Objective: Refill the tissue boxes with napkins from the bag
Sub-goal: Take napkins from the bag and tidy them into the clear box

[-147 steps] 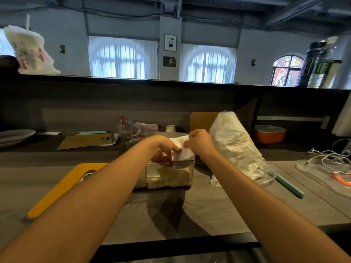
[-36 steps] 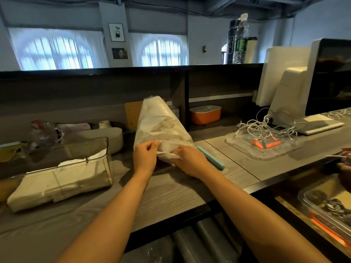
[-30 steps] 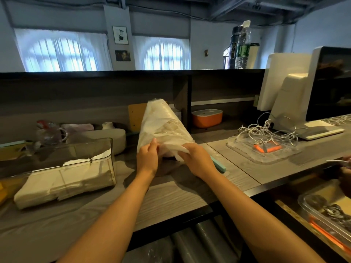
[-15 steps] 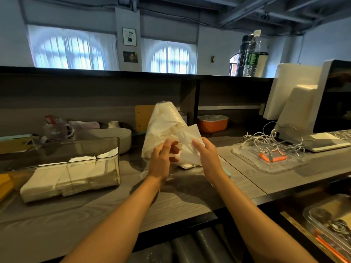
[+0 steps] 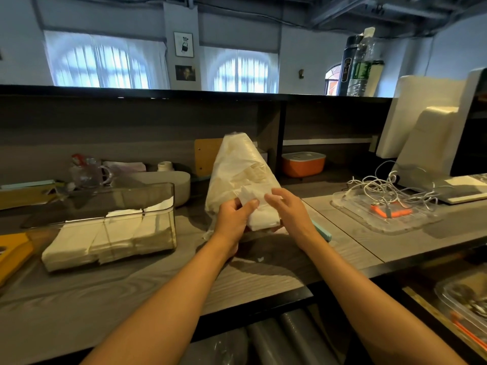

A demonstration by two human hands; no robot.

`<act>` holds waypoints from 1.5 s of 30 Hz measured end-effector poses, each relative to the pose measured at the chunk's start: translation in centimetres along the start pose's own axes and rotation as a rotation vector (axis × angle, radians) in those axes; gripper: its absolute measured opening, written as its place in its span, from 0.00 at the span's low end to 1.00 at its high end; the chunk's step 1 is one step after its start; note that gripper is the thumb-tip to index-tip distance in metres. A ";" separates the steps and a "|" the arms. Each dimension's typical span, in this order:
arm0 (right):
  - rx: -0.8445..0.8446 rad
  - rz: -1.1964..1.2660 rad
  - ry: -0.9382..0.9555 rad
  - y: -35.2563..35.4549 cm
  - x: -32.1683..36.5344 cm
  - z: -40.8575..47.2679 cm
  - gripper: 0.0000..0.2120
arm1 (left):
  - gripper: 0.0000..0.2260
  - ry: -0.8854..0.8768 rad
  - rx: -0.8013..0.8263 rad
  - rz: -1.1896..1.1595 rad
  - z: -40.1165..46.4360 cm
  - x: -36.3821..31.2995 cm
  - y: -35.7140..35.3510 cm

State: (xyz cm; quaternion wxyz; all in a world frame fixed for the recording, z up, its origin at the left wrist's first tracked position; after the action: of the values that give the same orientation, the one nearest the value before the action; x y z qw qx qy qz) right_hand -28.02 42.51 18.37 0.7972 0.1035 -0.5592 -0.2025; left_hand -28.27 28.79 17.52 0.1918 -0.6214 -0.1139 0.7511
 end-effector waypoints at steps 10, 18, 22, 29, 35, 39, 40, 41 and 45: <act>-0.098 0.023 -0.040 0.8 -0.7 0.7 0.15 | 0.09 0.151 0.132 0.008 -0.1 0.3 -0.2; -0.021 0.031 -0.048 0.8 -0.6 0.4 0.21 | 0.14 0.155 0.138 0.147 -0.3 0.3 -0.5; 0.072 0.146 -0.054 0.6 -0.6 0.3 0.21 | 0.13 0.125 0.167 0.201 -0.5 -0.2 -0.5; -0.072 0.267 0.018 1.9 -0.5 -0.3 0.16 | 0.08 0.092 0.287 0.300 -1.0 0.1 -0.1; 0.020 0.227 -0.096 1.3 -1.1 -1.0 0.18 | 0.03 -0.126 -0.002 0.307 -0.8 -0.3 0.9; 0.061 0.119 -0.136 0.4 -0.9 -2.1 0.15 | 0.09 -0.118 0.013 0.388 -1.0 -0.2 0.5; 0.066 0.099 -0.125 0.3 -0.8 -2.3 0.15 | 0.09 -0.138 -0.002 0.425 -0.9 -0.2 0.4; 0.071 0.084 -0.105 0.2 -0.7 -2.5 0.16 | 0.09 -0.160 -0.025 0.454 -0.9 -0.2 0.4; 0.036 0.003 -0.012 0.0 0.0 -2.7 0.15 | 0.11 -0.211 -0.145 0.439 -1.0 -0.4 0.9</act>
State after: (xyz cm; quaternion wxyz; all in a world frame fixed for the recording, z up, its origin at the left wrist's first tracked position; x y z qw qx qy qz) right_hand -25.47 42.31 17.38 0.7921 0.1159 -0.5678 -0.1919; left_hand -27.39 27.76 17.35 -0.0340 -0.5615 -0.0493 0.8253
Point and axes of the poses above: each hand's wrist, its own z-axis towards the middle knuckle, its own y-axis out of the back of the hand, x = y × z, the point moved 3 cm from there along z, towards the middle knuckle, and after that the axes turned 12 degrees about -z, right-handed, at the moved point
